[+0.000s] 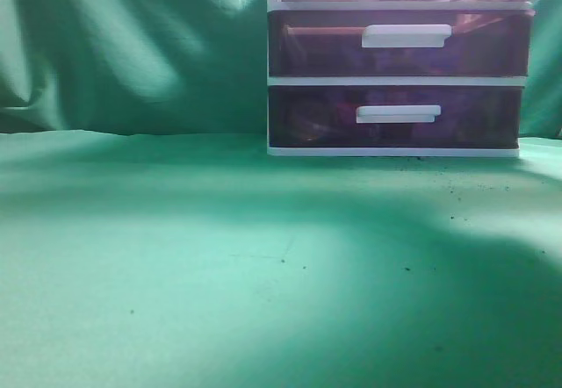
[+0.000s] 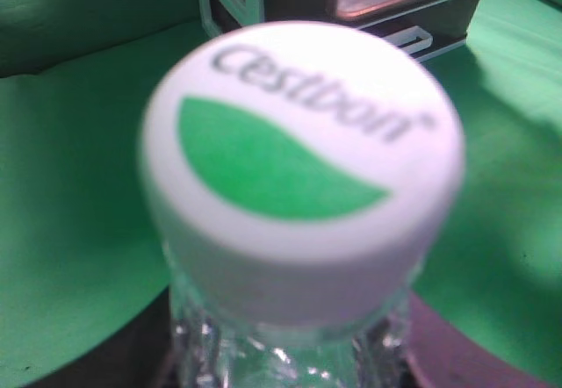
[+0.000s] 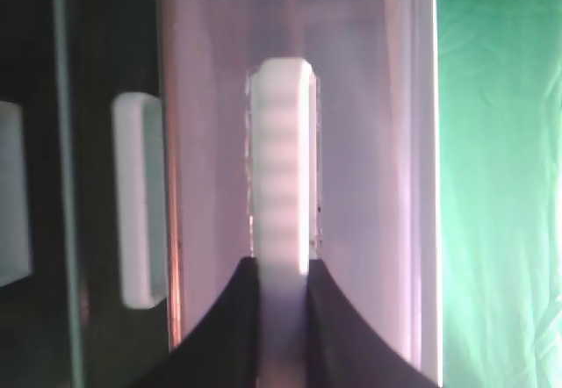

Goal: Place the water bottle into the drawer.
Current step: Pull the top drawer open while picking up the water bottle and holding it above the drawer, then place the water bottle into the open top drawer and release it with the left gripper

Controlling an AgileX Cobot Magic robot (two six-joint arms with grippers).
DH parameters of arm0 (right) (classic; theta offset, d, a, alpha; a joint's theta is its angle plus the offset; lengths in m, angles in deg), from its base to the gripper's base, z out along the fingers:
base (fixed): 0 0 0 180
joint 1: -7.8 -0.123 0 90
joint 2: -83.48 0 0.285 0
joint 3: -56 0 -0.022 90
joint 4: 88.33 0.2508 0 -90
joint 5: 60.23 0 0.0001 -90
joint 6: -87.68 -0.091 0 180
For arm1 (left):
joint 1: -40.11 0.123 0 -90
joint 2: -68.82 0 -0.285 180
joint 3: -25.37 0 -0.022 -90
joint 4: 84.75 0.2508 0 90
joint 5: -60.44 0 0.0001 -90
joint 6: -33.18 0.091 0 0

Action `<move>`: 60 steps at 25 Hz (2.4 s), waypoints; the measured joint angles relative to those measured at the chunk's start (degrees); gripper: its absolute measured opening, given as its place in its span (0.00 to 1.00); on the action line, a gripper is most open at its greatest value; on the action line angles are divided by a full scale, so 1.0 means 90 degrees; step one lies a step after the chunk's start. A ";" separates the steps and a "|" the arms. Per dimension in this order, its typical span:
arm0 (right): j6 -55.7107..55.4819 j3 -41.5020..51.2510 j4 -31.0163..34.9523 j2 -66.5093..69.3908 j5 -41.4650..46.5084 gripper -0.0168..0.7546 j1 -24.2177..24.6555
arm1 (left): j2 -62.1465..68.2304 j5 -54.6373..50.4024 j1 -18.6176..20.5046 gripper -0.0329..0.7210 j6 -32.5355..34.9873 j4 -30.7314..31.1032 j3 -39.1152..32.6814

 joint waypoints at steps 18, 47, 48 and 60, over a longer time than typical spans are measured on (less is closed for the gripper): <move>-0.0142 0.1676 0.0013 -0.1015 -0.0485 0.14 -0.0026 | 0.0089 0.0301 0.0000 0.41 0.1474 -0.2513 0.0711; -0.0156 0.1701 0.0090 -0.1015 -0.0622 0.14 -0.0144 | 0.5585 -0.0486 -0.0459 0.41 0.6566 -0.7157 0.5373; -0.0156 0.1701 0.0099 -0.1015 -0.0622 0.14 -0.0190 | 0.5627 -0.0328 -0.0459 0.41 0.6566 -0.7129 0.5373; -0.0156 0.1731 0.0171 -0.1015 -0.0622 0.14 -0.0339 | 0.6260 -0.0502 -0.0484 0.41 0.6573 -0.7191 0.5411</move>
